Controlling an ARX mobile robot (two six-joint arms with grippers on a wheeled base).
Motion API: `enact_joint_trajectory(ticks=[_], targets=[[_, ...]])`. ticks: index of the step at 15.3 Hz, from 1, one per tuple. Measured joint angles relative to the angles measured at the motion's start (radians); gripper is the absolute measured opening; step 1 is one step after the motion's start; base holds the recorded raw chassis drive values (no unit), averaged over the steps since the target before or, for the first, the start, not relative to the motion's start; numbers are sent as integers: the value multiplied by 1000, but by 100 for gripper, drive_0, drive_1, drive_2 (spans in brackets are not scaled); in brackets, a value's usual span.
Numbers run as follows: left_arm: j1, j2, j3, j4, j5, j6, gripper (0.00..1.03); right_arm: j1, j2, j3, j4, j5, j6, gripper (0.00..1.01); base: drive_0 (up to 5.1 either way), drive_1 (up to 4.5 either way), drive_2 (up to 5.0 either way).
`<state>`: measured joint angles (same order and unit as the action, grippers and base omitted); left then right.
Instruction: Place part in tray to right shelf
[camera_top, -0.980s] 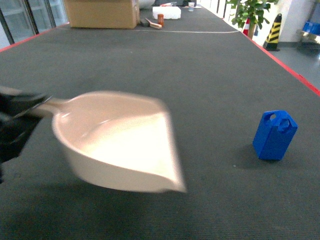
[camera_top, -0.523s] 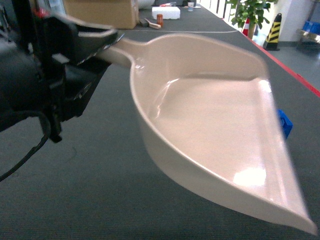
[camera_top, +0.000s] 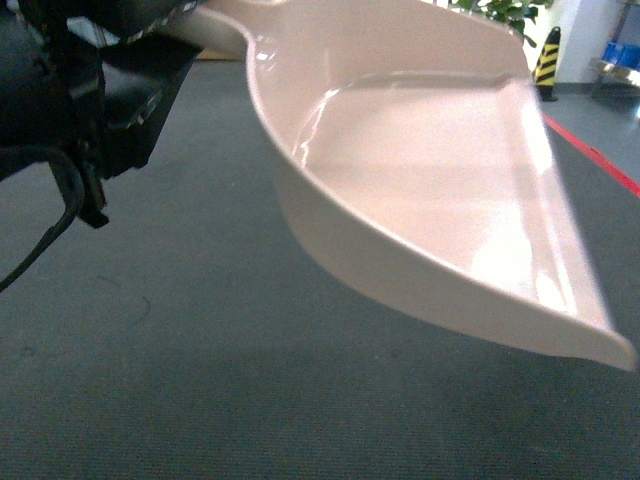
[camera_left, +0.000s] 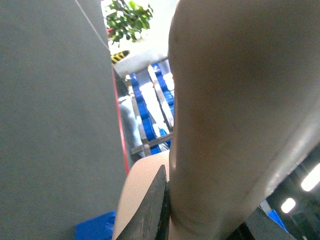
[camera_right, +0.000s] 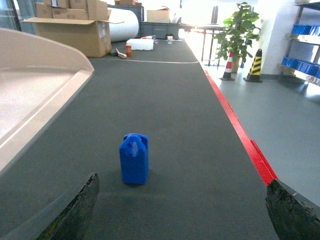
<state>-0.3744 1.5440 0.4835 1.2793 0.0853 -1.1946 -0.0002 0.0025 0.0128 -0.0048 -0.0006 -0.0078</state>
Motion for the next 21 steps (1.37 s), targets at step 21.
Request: enact_joint_trajectory(ticks=[21], targets=[[71, 175, -44, 1, 28, -116, 17, -14, 983, 183, 602, -41, -129, 98, 0, 0, 0]])
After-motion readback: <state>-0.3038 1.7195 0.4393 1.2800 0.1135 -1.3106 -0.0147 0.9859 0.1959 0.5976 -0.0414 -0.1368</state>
